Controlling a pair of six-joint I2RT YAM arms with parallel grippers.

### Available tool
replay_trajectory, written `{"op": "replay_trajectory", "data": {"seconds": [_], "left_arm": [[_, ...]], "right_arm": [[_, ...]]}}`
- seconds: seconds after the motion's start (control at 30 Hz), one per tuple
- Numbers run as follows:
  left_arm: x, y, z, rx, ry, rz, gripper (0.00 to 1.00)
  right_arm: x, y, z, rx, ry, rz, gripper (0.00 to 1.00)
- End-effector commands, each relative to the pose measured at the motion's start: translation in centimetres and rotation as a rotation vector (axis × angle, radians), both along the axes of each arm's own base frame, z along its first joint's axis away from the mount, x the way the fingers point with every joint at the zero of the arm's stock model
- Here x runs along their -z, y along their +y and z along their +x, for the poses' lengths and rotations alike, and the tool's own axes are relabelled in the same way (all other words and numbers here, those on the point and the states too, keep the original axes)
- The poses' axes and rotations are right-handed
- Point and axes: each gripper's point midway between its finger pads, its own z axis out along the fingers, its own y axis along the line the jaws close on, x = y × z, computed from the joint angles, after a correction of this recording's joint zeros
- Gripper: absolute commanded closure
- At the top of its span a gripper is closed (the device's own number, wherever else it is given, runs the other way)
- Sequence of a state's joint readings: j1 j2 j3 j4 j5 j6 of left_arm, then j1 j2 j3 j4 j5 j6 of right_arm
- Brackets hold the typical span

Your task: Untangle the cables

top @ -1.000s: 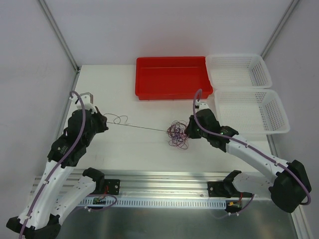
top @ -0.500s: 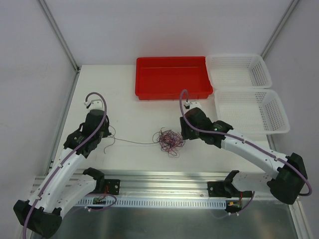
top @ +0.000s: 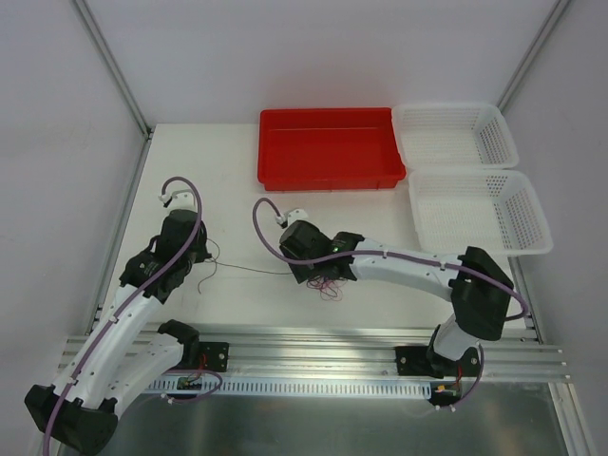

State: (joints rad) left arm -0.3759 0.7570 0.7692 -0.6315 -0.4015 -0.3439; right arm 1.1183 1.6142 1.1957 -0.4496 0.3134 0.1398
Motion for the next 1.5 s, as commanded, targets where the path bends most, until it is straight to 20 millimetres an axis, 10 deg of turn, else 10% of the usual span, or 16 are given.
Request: {"op": "replay_trajectory", "data": {"seconds": [0.0, 0.33, 0.5, 0.57, 1.1, 1.27, 1.47], "left_arm": [[0.0, 0.3, 0.2, 0.005, -0.018, 0.017, 1.0], [-0.2, 0.8, 0.2, -0.017, -0.03, 0.031, 1.0], [-0.2, 1.1, 0.2, -0.031, -0.034, 0.04, 1.0], [-0.2, 1.2, 0.2, -0.036, -0.032, 0.045, 1.0], [0.0, 4.7, 0.0, -0.199, -0.015, 0.062, 1.0], [0.2, 6.2, -0.1, -0.271, 0.002, 0.067, 1.0], [0.3, 7.3, -0.4, -0.329, 0.015, 0.071, 1.0]], "right_arm": [[-0.3, 1.0, 1.6, 0.022, -0.051, -0.01, 0.48], [5.0, -1.6, 3.4, 0.111, -0.088, -0.217, 0.54], [5.3, -4.0, 4.3, 0.176, -0.12, -0.26, 0.85], [4.0, -4.6, 4.7, 0.196, -0.139, -0.23, 0.99], [-12.9, -15.3, 5.2, 0.359, -0.29, 0.255, 0.99], [-14.0, -16.4, 4.6, 0.333, -0.278, 0.345, 0.99], [-10.5, -16.6, 4.6, 0.36, -0.212, 0.319, 0.99]]}}
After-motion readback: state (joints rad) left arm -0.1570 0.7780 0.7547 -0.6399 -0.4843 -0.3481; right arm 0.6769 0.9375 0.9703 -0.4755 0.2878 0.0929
